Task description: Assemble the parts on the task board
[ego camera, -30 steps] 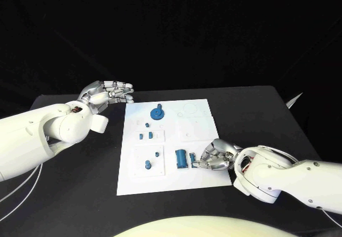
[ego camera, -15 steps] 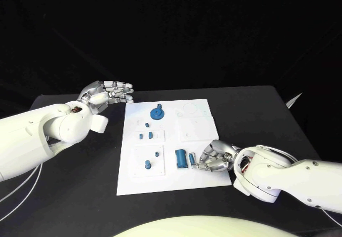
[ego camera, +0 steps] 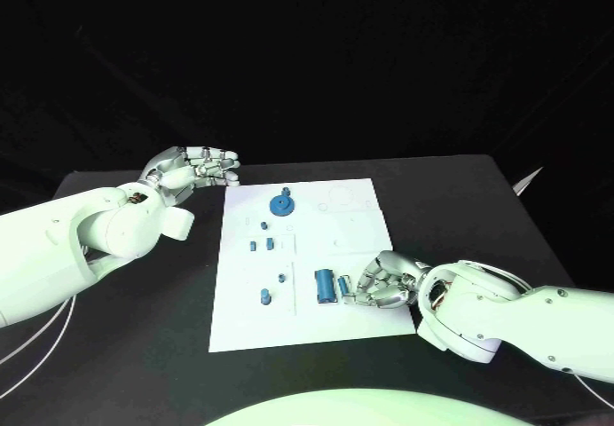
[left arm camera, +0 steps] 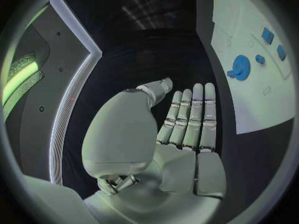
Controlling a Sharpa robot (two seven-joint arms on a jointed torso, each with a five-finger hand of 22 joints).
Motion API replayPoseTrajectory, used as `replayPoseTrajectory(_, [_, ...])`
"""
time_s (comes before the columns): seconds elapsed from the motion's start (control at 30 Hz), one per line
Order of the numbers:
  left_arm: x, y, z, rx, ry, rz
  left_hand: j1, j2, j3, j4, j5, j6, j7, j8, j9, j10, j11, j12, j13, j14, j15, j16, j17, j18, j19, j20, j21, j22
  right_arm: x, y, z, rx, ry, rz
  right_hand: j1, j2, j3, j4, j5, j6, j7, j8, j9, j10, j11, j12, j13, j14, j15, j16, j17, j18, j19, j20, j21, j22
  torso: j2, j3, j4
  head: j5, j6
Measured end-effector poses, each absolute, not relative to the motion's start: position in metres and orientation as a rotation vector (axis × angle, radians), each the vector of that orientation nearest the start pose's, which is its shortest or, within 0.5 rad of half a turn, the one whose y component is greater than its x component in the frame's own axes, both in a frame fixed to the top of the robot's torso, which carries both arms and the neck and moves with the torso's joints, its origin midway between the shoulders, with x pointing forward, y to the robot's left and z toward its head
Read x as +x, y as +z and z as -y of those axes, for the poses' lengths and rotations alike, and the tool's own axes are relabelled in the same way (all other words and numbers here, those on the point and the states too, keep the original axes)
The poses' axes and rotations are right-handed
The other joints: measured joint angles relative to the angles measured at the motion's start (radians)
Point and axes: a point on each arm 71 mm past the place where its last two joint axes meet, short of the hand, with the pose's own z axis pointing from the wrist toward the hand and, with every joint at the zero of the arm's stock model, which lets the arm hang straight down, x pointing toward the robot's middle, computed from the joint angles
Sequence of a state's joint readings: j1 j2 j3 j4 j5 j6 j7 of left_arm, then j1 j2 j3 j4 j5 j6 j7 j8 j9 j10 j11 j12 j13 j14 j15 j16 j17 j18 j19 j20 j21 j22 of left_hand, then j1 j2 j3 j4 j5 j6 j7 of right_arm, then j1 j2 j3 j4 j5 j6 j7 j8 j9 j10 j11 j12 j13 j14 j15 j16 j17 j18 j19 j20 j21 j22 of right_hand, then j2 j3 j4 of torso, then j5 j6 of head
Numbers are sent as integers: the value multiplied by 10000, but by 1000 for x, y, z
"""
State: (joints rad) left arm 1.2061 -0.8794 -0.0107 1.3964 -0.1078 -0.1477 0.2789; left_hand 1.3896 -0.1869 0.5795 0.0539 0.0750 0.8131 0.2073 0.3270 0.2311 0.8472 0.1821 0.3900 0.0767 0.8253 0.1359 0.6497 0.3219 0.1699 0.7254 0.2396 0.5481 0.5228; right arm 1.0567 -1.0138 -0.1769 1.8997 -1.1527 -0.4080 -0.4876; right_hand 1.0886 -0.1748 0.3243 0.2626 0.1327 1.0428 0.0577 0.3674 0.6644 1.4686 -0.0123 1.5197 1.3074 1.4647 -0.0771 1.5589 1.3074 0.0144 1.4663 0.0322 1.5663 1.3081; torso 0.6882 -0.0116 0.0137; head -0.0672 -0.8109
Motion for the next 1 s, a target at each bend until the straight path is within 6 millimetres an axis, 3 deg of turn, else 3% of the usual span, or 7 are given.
replayPoseTrajectory(0.8, [511, -178, -259, -10580, -14698, -15301, -40, 40, 0, 0, 0, 0, 0, 0, 1, 0, 0, 0, -8, 0, 0, 0, 7, 0, 0, 0, 0, 1, 358, -270, 204, 3787, 5810, -21211, 24, 105, 29, 52, 127, 0, 0, 0, -6, 0, 0, 0, 0, 0, 0, 0, 0, 0, 0, 0, 0, -3, 0, 0, 0, -60, 14])
replayPoseTrajectory(1.0, [511, -178, -259, -10582, -14698, -15306, -40, 40, 0, 0, 0, 0, 0, 0, 1, 0, 0, 0, -7, 0, 0, 0, 7, 0, 0, 0, 0, 1, 359, -270, 204, 3771, 5821, -21193, 218, -29, 26, -64, -323, 0, 0, 0, -6, 0, 0, 0, 0, 0, 0, 0, 0, -1, 0, 0, 0, -3, -2, -1, 0, -51, 8])
